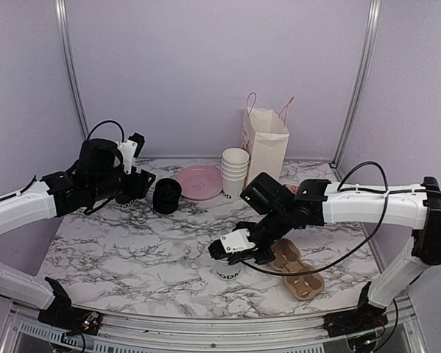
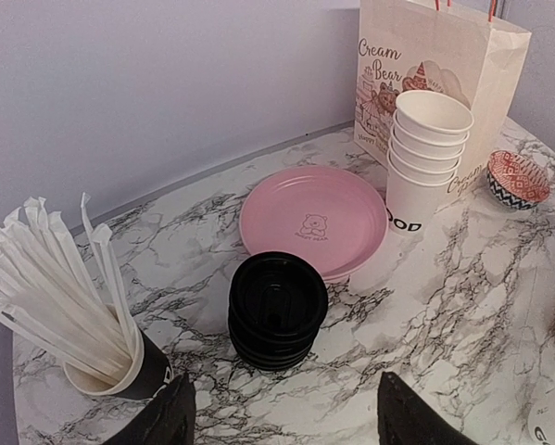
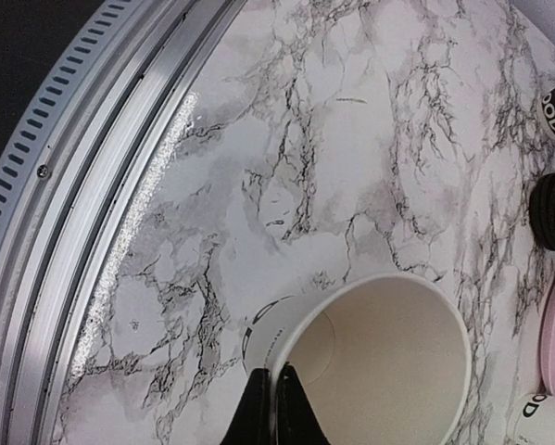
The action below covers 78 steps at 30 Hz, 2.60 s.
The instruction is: Pack the takeout coffee
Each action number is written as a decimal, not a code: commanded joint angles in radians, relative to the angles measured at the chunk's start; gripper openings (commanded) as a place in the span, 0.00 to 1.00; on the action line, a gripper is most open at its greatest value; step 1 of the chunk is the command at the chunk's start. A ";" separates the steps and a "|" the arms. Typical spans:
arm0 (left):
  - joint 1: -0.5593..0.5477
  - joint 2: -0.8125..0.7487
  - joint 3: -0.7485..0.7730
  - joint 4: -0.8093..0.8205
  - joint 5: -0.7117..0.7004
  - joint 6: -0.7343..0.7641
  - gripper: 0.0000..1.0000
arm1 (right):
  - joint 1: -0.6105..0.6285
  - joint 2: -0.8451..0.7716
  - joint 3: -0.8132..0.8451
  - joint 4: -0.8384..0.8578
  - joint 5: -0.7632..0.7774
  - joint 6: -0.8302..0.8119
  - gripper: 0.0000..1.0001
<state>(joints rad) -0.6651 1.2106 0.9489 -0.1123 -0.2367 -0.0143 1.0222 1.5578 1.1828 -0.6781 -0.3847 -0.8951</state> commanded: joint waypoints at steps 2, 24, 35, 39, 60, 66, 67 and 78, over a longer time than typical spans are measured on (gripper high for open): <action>-0.001 -0.031 -0.014 -0.011 0.002 0.010 0.68 | 0.007 0.004 0.001 0.008 -0.012 -0.001 0.19; -0.001 -0.025 -0.020 0.002 0.018 0.053 0.68 | -0.067 -0.133 -0.337 -0.042 0.096 0.049 0.13; -0.001 -0.032 -0.033 0.003 0.052 0.056 0.68 | -0.340 -0.073 -0.351 0.004 0.223 -0.016 0.07; -0.001 -0.023 -0.026 0.003 0.057 0.053 0.68 | -0.463 -0.049 -0.342 0.017 0.259 -0.057 0.07; -0.002 0.566 0.636 -0.543 -0.084 -0.079 0.44 | -0.623 -0.157 -0.335 0.174 -0.286 0.062 0.41; -0.019 0.722 0.806 -0.639 -0.067 -0.028 0.39 | -0.612 -0.150 -0.348 0.210 -0.263 0.072 0.38; -0.027 0.737 0.812 -0.639 -0.061 -0.016 0.40 | -0.603 -0.147 -0.345 0.208 -0.257 0.073 0.38; -0.073 0.875 0.878 -0.678 -0.143 -0.025 0.56 | -0.528 -0.150 -0.343 0.226 -0.180 0.092 0.37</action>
<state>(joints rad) -0.7376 2.0453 1.7847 -0.7326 -0.3119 -0.0273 0.4747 1.4075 0.8383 -0.4706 -0.5892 -0.8173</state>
